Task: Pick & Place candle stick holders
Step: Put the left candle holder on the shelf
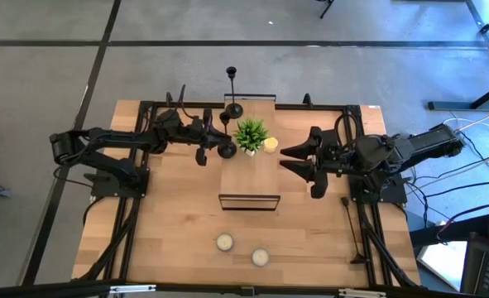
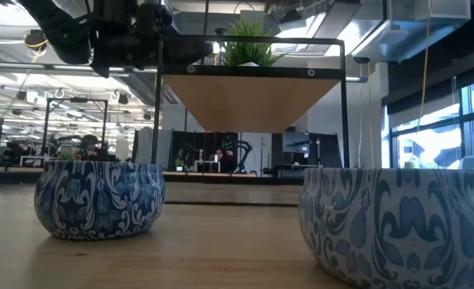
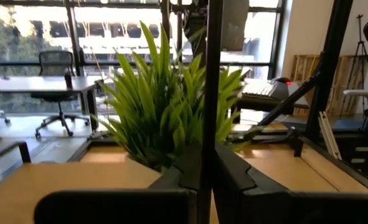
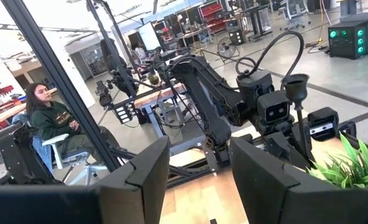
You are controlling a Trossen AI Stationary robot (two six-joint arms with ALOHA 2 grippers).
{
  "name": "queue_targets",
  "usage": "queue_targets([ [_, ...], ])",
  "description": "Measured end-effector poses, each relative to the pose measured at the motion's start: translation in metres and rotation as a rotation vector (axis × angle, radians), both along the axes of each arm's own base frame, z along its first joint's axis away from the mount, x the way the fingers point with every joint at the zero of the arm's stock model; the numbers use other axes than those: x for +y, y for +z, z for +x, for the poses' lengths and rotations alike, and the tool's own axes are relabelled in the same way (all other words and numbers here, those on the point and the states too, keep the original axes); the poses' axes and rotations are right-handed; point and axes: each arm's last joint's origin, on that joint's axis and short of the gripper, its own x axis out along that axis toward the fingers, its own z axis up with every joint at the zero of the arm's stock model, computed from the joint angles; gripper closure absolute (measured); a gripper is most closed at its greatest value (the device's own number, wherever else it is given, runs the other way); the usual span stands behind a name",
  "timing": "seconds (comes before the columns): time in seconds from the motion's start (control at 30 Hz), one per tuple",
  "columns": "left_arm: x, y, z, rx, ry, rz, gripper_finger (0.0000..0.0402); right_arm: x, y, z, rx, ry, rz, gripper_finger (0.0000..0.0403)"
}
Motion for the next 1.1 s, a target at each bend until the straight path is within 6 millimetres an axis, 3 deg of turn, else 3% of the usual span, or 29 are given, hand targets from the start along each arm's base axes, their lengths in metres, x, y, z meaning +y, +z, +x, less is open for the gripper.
queue_targets([
  [1.1,0.0009,0.0019,-0.0004,-0.021,0.004,0.010,0.0390,-0.0009,0.0000,0.0003,-0.001,-0.004,0.018,0.0231],
])
